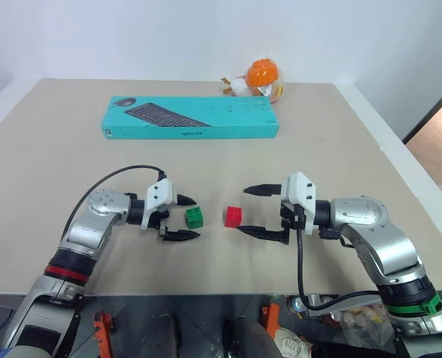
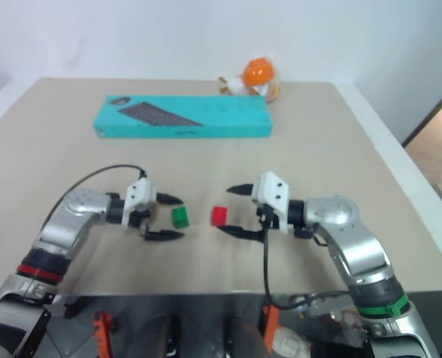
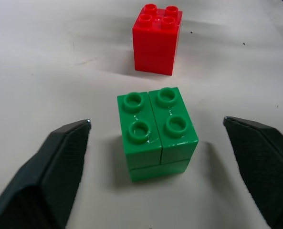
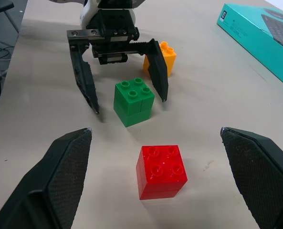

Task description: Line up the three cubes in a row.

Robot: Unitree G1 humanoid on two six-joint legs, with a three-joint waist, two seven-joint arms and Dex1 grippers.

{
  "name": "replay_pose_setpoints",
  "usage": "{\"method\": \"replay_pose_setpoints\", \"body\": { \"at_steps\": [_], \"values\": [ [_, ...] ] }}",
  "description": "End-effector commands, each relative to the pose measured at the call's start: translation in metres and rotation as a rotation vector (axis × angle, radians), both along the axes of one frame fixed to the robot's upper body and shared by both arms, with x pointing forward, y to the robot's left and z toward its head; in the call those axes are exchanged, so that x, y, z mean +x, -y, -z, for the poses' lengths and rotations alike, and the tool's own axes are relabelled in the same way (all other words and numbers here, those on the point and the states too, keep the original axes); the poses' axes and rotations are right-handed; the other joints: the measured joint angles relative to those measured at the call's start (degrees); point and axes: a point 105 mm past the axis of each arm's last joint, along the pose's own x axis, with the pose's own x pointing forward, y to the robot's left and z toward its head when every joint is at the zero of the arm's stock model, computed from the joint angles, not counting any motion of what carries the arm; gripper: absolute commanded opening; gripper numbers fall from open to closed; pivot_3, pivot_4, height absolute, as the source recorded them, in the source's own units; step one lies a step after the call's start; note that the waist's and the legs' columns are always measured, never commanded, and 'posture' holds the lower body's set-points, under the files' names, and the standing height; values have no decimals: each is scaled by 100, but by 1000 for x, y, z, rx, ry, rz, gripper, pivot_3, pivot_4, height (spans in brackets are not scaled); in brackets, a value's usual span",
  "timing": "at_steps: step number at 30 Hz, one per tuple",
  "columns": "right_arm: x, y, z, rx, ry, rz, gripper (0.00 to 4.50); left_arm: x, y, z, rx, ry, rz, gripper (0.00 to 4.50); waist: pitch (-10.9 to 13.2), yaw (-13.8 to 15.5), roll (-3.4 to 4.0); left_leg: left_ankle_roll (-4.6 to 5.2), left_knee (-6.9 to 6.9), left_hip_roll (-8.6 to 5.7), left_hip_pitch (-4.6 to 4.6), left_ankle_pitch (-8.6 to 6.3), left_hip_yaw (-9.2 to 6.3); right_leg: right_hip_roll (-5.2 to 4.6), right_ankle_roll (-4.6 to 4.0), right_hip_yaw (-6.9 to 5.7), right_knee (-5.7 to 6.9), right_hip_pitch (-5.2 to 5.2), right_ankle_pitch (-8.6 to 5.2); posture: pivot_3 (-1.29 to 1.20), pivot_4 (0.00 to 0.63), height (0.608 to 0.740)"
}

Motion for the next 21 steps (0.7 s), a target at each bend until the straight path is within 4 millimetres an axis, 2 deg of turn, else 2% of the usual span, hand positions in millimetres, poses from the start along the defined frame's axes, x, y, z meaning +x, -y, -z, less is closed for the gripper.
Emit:
{"method": "replay_pose_setpoints", "body": {
  "at_steps": [1,12,17,21],
  "values": [
    [-2,0,-7,-2,38,-16,4500,-3,2,-17,-14,58,22,4467,0,0,0,0,0,0,0,0,-1,0,0,0,0,0,0,0,150,740],
    [1,1,-7,-10,39,-31,4500,-13,-2,-50,-102,67,-56,4467,0,-9,0,0,3,0,2,0,-2,0,1,1,2,2,0,0,150,740],
    [3,2,-8,-14,42,-35,4500,-10,-13,-71,-199,46,-178,4467,0,-3,1,0,3,1,3,0,-7,1,2,0,2,3,1,0,150,740],
    [3,3,-8,-16,45,-40,4500,1,-32,-85,-300,66,-326,4467,0,-4,0,1,4,1,5,1,-9,0,4,3,3,5,2,0,150,740]
  ]
}}
